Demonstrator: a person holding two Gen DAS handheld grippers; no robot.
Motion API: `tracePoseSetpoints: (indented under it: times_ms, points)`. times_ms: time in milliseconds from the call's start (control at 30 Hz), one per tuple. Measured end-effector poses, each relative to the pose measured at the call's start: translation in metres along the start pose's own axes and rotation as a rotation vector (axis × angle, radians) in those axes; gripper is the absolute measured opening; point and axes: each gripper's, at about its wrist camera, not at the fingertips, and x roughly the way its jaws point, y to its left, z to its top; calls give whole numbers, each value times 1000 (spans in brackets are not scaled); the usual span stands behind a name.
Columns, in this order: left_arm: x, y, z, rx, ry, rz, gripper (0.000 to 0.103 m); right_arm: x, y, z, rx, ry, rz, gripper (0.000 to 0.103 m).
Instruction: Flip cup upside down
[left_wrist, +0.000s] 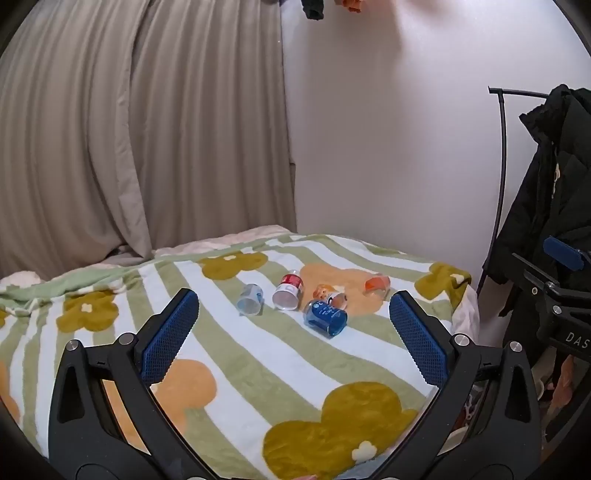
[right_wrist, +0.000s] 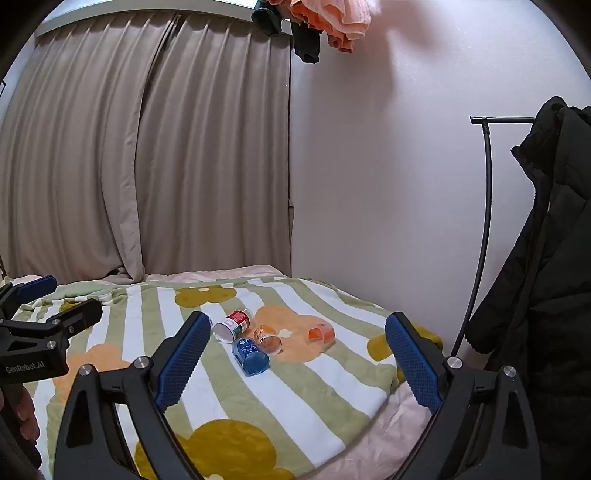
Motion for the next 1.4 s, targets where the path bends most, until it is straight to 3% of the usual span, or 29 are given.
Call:
tracePoseSetpoints:
  times_ms: [267,1400]
  points:
    - [-1,2,4,1,-1,-8,103,4,26,0,-11,9,-3,95]
    - [6,2,2,0,-4,-30,103,6,28,1,-3,20,3,95]
